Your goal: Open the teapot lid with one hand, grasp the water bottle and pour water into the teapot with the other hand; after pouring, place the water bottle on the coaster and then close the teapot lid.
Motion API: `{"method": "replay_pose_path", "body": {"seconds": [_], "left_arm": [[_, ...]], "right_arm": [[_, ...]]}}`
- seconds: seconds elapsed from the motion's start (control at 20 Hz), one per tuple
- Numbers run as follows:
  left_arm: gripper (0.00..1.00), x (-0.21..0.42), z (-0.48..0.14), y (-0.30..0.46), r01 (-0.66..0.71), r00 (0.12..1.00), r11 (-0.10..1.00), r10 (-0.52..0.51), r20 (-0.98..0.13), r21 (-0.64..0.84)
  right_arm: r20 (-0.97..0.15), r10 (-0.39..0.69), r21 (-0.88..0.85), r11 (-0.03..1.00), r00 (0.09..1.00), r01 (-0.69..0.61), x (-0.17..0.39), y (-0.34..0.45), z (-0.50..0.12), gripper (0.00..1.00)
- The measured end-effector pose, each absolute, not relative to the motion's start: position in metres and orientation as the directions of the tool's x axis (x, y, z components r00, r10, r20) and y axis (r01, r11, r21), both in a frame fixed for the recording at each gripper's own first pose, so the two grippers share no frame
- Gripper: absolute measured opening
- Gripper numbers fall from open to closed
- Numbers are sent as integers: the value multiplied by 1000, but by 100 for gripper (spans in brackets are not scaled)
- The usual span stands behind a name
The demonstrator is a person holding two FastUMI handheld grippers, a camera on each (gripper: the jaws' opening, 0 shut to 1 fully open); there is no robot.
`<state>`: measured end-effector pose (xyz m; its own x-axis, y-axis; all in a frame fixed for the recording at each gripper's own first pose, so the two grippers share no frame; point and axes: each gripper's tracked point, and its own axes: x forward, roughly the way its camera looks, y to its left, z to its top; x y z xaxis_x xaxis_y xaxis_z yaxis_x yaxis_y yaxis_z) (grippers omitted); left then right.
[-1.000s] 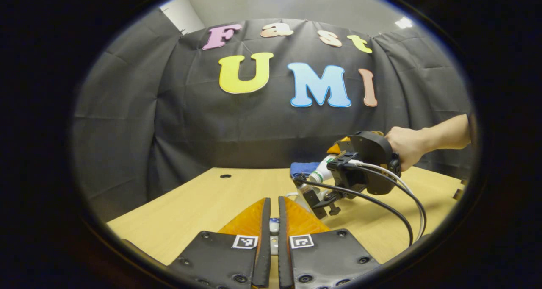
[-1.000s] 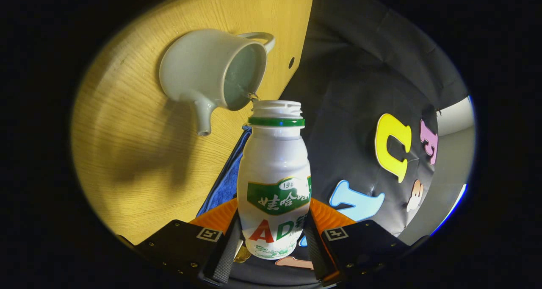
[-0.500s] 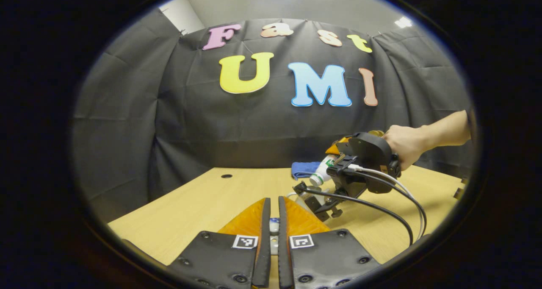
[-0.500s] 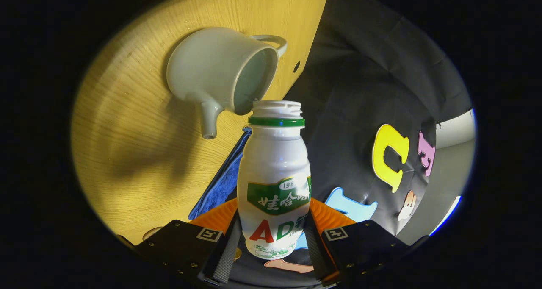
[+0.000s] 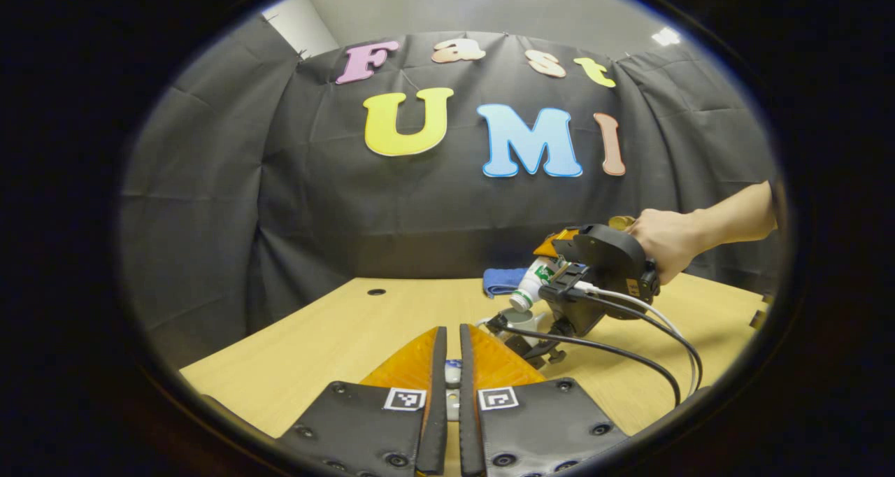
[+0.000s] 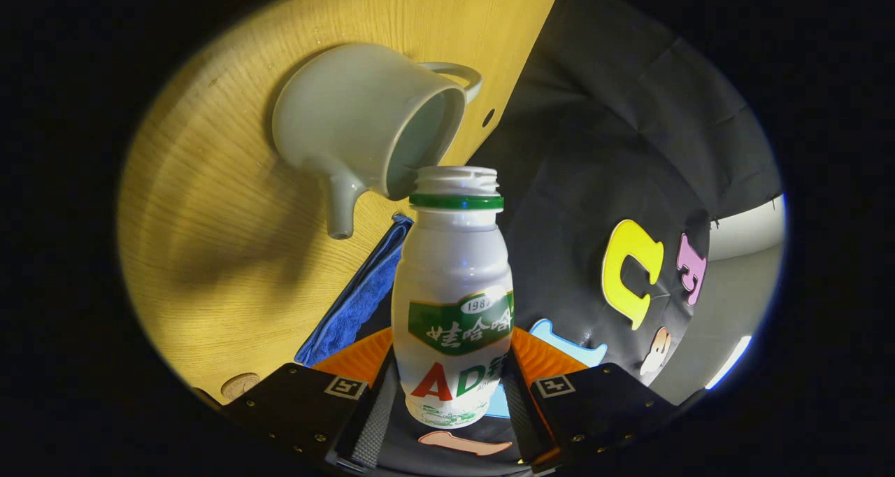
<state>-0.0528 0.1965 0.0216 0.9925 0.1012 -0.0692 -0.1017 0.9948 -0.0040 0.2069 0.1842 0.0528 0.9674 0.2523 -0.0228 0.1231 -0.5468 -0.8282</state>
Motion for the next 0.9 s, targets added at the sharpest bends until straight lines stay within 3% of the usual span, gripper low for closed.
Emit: {"method": "replay_pose_path", "body": {"seconds": [0.1,0.2,0.3,0.5,0.9], "left_arm": [[18,-53,19,196,-101,992,995,101,-75,-1],[13,-53,19,195,-99,992,995,99,-75,2],[18,-54,19,196,-98,993,995,98,-73,1],[18,-55,20,199,-104,992,995,103,-71,-2],[18,-56,18,212,-125,991,991,122,-61,-51]], "right_arm": [[-20,254,-824,-553,967,128,207,185,52,72],[-22,258,-819,-559,966,130,205,187,50,72],[-25,260,-817,-561,965,130,204,189,49,72],[-31,269,-835,-536,963,123,202,191,47,72],[-69,267,-966,-260,961,3,207,182,33,72]]}}
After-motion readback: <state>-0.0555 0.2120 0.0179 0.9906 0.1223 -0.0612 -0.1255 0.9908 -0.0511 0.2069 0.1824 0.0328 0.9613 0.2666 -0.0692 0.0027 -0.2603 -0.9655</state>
